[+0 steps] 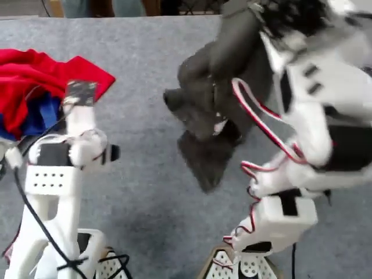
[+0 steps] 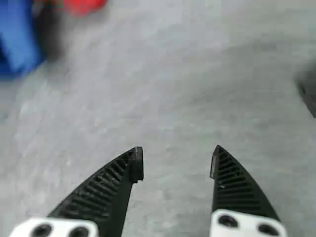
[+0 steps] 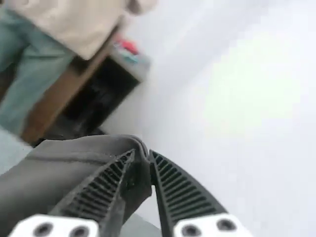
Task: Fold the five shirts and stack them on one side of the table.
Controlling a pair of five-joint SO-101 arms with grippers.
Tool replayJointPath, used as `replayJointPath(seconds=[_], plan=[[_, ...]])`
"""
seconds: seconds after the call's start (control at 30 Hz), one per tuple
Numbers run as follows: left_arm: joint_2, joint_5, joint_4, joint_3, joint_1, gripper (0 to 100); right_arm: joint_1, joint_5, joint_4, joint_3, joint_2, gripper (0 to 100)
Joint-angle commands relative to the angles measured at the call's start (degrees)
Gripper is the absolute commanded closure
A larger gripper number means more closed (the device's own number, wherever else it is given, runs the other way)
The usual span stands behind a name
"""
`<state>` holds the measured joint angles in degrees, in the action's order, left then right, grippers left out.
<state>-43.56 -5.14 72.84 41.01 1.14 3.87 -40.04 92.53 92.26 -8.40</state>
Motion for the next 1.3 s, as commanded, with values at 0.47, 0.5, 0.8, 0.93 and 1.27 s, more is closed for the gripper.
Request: replayJointPath(seconds=[0.47, 0.5, 0.8, 0.93, 1.27], plan=[[23.6, 0.2, -4.1, -12.2, -34.1, 76, 30.9, -13.7, 6.9, -49.2, 4.1, 98.4], [26.7, 0.2, -4.0, -13.9, -34.6, 76, 32.2, -14.7, 5.5, -53.3, 4.1, 98.4], [39.1, 0.2, -3.9, -21.8, -37.5, 76, 48.0, -28.1, -9.9, -81.8, 4.5, 98.4], [39.1, 0.0, -3.8, -25.7, -37.1, 76, 55.4, -38.0, -14.8, -90.7, 4.5, 98.4], [50.0, 3.9, -3.9, -47.9, -40.7, 76, 65.4, -46.4, -28.8, -102.1, 4.1, 98.3]])
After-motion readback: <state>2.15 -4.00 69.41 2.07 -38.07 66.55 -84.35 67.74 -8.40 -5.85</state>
